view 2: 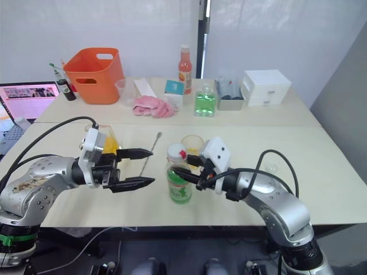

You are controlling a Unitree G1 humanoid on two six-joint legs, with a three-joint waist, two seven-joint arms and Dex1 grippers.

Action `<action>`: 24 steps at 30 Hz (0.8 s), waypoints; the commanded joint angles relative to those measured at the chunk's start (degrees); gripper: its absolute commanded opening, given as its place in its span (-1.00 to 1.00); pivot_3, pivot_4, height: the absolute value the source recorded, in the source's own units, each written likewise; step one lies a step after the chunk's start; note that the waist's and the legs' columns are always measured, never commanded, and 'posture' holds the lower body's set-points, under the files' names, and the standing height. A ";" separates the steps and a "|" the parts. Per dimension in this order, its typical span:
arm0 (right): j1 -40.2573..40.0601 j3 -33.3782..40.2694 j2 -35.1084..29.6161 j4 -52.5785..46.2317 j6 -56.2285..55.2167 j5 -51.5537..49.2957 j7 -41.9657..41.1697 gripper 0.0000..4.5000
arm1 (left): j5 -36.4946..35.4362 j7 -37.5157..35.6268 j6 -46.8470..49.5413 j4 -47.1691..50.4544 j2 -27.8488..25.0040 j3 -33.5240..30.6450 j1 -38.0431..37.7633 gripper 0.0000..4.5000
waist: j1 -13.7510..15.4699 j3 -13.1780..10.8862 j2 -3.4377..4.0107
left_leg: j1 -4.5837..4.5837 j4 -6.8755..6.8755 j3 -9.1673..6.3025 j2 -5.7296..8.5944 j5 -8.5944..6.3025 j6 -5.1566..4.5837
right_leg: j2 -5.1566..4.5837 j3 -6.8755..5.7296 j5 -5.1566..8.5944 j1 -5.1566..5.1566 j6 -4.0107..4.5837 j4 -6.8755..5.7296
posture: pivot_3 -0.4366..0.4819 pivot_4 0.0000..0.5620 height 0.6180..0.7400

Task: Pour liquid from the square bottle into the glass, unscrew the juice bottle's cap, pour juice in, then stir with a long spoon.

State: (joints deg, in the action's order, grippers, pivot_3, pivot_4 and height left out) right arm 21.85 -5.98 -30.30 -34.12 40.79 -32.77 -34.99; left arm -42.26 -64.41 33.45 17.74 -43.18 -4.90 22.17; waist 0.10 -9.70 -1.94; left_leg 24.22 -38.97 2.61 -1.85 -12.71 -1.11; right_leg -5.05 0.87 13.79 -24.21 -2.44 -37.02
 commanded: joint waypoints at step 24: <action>1.61 13.34 -6.88 -1.24 3.47 -14.98 -7.32 0.98 | 0.00 0.44 3.34 -1.61 2.23 2.84 8.24 1.00 | 0.48 -0.01 -0.01 | 0.06 -0.01 0.00 0.02 0.00 -0.01 | 0.00 -0.03 0.00 0.03 -0.01 0.06 | -0.05 -0.47 0.59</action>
State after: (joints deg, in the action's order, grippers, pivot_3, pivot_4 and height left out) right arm 22.32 4.47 -36.52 -34.25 43.78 -44.18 -40.51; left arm -41.82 -64.79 36.05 14.88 -41.44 -2.76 29.17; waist 0.58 -9.71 -1.96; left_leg 24.27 -38.98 2.60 -1.82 -12.71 -1.12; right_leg -5.05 0.85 13.78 -24.18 -2.45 -36.95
